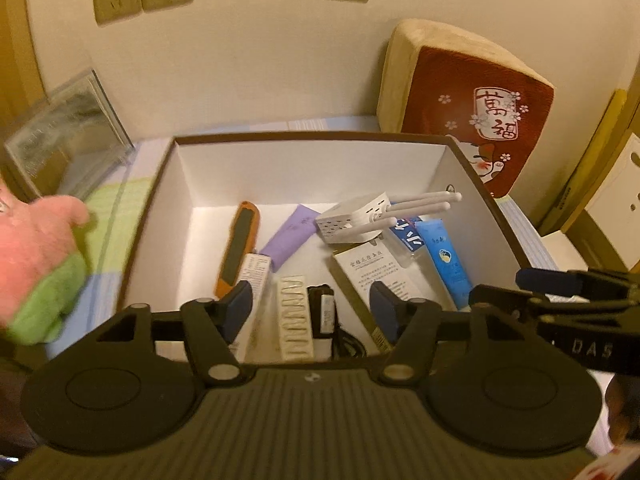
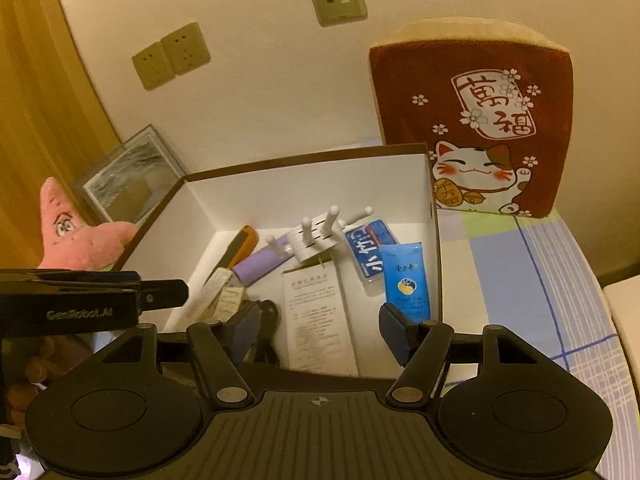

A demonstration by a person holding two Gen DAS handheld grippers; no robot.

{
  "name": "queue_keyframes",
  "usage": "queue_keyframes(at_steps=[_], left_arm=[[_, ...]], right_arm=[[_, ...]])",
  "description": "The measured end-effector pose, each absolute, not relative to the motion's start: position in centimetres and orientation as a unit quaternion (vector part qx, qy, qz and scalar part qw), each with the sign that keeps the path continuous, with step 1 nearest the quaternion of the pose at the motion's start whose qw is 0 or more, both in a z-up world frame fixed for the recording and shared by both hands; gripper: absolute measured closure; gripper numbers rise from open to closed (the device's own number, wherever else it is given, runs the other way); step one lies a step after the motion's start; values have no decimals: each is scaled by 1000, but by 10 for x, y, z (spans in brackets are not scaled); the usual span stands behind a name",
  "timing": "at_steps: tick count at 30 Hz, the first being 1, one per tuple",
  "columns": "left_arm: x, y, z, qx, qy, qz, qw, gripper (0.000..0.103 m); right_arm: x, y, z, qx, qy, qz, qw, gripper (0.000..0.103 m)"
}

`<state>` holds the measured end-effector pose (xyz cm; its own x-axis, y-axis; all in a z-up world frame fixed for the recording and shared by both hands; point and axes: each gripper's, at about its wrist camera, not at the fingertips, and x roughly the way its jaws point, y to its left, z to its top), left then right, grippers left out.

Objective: Organize rigid objects
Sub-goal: 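Withdraw both open tools from the brown box back over the table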

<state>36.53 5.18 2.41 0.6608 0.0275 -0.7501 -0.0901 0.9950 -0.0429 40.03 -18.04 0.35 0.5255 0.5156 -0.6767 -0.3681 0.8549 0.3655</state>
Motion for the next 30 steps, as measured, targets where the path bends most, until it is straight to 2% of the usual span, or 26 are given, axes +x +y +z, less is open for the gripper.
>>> queue_keyframes(at_steps=[4, 14, 21, 30], left_arm=[[336, 47, 35, -32, 396, 43, 917, 37], [263, 21, 54, -38, 357, 72, 931, 22], [216, -3, 60, 8, 342, 95, 935, 21], [167, -2, 62, -31, 367, 97, 925, 21]], right_arm=[[381, -187, 9, 83, 409, 264, 870, 37], [331, -210, 17, 52, 395, 282, 873, 34], [296, -219, 25, 27, 390, 284, 875, 34], [256, -224, 33, 22, 397, 278, 874, 33]])
